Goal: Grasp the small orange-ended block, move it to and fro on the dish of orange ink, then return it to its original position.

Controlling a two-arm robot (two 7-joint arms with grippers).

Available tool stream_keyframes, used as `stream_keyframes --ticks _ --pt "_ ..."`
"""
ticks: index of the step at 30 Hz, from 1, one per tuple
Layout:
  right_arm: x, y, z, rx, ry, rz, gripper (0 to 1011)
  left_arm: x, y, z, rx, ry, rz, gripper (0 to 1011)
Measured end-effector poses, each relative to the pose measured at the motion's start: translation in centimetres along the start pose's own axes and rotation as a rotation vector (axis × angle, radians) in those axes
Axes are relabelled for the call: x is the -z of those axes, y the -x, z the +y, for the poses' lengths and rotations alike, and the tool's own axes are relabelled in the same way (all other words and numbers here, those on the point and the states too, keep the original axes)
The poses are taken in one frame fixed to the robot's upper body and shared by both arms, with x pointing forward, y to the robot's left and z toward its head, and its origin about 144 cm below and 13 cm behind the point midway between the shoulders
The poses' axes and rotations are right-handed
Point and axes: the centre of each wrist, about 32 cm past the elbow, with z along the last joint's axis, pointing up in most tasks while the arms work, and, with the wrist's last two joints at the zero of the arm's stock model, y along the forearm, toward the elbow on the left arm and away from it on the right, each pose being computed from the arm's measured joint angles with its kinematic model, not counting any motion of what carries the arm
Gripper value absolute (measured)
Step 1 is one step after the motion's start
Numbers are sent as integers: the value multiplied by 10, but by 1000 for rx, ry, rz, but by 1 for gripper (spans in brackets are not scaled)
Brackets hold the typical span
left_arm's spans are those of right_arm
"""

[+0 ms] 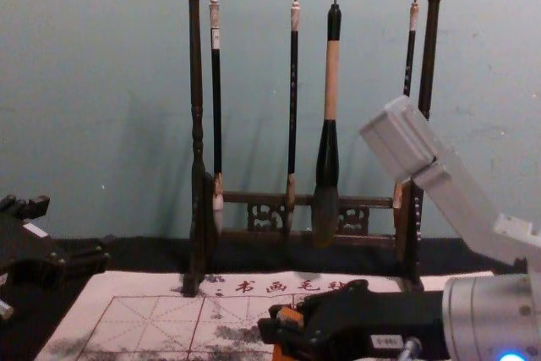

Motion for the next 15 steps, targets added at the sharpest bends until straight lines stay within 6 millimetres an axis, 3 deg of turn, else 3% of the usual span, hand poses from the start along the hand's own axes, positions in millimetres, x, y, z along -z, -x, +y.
stream_keyframes --ticks 15 --pt "4 -6 -17 29 6 -10 135 0 0 0 0 0 0 1001"
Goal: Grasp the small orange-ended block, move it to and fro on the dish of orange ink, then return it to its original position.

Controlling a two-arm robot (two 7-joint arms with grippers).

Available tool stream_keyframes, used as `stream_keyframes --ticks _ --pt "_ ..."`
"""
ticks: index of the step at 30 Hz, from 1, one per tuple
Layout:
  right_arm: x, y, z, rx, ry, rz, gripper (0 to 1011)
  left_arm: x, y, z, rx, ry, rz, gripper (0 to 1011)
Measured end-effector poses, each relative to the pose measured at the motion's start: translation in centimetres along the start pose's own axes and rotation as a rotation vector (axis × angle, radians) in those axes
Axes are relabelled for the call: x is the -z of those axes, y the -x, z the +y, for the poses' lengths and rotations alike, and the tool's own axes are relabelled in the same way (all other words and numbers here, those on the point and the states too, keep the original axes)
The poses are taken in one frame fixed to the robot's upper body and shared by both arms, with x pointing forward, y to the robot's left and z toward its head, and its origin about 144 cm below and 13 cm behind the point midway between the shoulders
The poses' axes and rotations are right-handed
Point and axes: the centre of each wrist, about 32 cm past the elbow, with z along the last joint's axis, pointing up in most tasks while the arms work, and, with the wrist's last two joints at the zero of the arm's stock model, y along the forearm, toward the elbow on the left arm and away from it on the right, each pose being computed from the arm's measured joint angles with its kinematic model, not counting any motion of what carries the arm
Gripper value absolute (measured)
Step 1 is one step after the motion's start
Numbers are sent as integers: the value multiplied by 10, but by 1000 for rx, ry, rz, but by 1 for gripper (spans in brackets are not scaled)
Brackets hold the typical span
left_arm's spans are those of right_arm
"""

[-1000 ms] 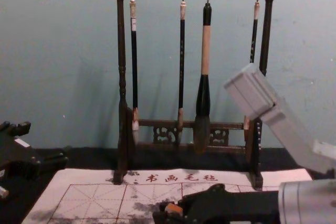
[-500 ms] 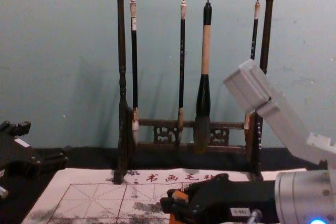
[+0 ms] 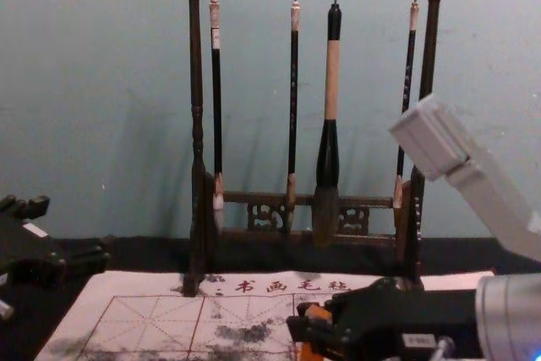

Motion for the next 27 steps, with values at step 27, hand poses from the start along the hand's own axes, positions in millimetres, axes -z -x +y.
stream_keyframes --ticks 27 --pt "8 17 -21 -81 4 -8 134 0 0 0 0 0 0 1001"
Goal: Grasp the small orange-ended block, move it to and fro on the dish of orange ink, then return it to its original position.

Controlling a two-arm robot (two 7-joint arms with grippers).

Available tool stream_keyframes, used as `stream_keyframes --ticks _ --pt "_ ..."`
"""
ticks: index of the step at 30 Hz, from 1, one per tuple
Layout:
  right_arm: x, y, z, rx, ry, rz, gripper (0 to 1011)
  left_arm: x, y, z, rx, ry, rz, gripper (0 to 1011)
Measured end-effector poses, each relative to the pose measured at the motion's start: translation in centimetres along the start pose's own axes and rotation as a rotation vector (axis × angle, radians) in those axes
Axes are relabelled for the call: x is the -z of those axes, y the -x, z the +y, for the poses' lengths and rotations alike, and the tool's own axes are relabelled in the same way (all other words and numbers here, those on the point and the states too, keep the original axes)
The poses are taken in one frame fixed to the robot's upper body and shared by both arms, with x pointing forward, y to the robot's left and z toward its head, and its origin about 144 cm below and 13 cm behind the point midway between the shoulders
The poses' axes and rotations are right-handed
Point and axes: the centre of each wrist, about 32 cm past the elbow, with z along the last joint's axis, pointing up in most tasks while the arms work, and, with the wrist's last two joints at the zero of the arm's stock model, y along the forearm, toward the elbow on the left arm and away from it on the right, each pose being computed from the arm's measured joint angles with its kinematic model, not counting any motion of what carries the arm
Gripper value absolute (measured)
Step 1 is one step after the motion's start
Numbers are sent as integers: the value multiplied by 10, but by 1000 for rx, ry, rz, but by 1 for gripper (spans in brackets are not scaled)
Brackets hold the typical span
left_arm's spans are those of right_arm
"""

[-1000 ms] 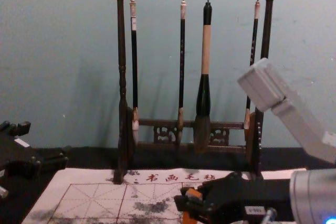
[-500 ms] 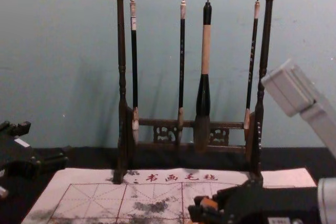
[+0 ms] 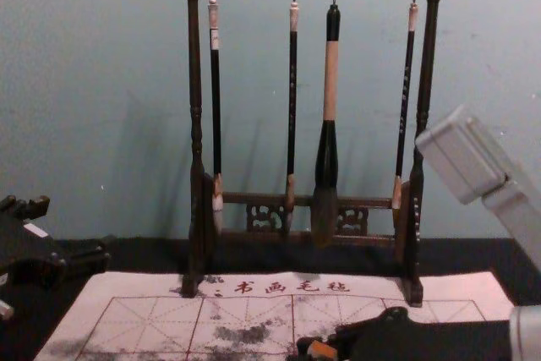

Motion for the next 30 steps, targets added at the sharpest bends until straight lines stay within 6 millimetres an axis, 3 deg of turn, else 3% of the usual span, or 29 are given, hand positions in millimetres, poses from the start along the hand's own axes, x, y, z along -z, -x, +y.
stream_keyframes --ticks 30 --pt "-9 -1 32 -1 -6 13 134 0 0 0 0 0 0 1001"
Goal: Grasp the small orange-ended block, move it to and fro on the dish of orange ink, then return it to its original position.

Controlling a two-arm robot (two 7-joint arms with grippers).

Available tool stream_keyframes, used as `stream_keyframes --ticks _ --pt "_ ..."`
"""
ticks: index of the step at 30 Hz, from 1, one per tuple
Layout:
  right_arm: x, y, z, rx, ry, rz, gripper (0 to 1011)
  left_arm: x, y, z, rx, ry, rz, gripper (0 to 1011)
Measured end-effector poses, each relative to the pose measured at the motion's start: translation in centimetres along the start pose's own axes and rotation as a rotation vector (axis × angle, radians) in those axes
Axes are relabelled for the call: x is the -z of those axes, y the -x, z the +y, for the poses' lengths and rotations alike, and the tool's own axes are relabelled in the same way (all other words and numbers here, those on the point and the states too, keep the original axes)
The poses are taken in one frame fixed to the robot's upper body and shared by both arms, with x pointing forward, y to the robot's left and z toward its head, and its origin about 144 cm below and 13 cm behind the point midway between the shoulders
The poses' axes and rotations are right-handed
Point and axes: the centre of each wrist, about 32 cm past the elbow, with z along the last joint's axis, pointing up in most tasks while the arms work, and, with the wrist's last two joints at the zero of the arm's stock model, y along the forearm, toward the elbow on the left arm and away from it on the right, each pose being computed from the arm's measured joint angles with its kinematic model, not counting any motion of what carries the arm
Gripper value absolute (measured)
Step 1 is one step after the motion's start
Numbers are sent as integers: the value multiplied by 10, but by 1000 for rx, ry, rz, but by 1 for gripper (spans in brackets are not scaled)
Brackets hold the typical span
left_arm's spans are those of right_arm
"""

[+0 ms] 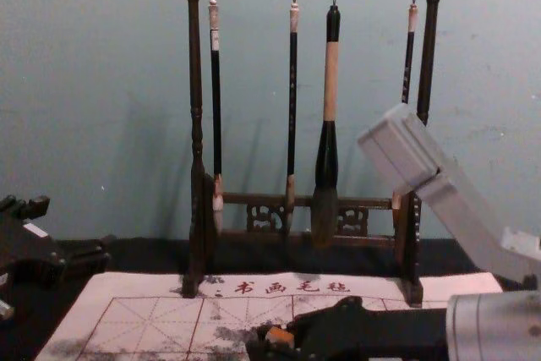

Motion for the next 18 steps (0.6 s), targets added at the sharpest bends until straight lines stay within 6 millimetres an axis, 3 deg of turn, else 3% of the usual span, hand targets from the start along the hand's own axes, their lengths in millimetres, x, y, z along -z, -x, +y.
stream_keyframes --ticks 18 --pt "0 -11 0 58 -1 14 134 0 0 0 0 0 0 1001"
